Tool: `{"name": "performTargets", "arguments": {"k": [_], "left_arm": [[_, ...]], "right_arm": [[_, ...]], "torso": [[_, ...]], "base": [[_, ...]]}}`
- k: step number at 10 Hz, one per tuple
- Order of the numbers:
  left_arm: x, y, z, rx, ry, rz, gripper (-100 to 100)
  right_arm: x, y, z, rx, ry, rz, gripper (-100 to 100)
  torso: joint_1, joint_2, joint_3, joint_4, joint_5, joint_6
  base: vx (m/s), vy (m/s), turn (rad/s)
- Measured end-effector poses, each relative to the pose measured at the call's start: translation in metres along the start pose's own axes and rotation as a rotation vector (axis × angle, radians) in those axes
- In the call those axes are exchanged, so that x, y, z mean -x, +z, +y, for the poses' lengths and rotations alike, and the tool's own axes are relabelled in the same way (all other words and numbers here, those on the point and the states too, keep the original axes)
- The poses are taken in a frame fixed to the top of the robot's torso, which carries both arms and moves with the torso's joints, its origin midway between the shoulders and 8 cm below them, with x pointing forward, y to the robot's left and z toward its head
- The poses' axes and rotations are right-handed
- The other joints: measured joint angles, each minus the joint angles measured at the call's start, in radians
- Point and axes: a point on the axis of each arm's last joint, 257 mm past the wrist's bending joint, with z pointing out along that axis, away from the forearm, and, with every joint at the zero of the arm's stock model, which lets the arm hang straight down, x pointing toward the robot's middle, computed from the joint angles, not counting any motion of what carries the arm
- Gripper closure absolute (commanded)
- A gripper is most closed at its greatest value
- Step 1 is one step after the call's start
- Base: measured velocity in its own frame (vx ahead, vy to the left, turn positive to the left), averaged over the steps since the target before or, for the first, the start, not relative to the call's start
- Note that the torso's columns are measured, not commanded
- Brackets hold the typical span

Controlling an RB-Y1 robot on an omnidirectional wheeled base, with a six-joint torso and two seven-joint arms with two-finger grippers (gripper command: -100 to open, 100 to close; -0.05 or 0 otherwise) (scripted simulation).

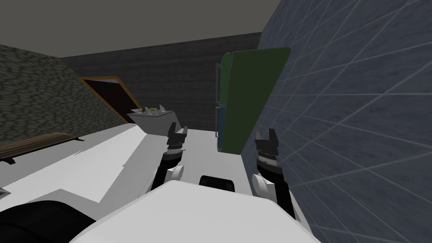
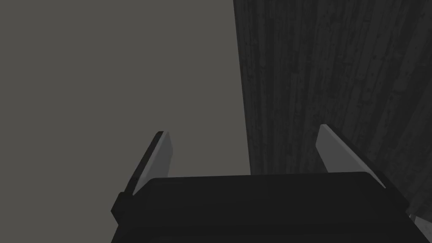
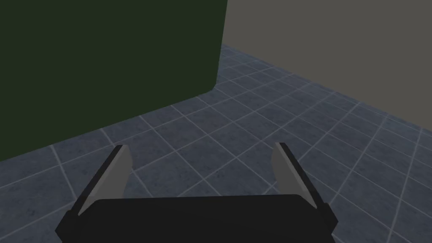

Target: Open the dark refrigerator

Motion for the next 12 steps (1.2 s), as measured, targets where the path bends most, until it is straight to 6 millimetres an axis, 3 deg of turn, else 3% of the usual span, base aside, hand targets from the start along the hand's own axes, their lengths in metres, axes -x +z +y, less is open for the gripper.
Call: {"name": "performTargets", "arguments": {"k": [2, 9, 10, 12], "left_arm": [[0.0000, 0.0000, 0.0000, 0.000, 0.000, 0.000, 0], [0.0000, 0.0001, -0.0002, 0.000, 0.000, 0.000, 0], [0.0000, 0.0001, -0.0002, 0.000, 0.000, 0.000, 0], [0.0000, 0.0000, 0.0001, 0.000, 0.000, 0.000, 0]], "right_arm": [[0.0000, 0.0000, 0.0000, 0.000, 0.000, 0.000, 0], [0.0000, 0.0001, 0.0002, 0.000, 0.000, 0.000, 0], [0.0000, 0.0001, 0.0002, 0.000, 0.000, 0.000, -100], [-0.0018, 0.0043, 0.0052, 0.021, 0.013, 0.026, -100]], "torso": [[0.000, 0.104, -0.209, 0.105, 0.000, 0.000], [0.000, 0.618, -1.234, 0.617, 0.000, 0.000], [0.000, 0.691, -1.382, 0.691, 0.000, 0.000], [-0.001, 0.734, -1.471, 0.734, 0.000, 0.000]], "base": [[0.000, 0.000, 0.000], [0.000, 0.000, 0.000], [0.012, -0.003, 0.080], [0.020, -0.015, 0.138]]}}
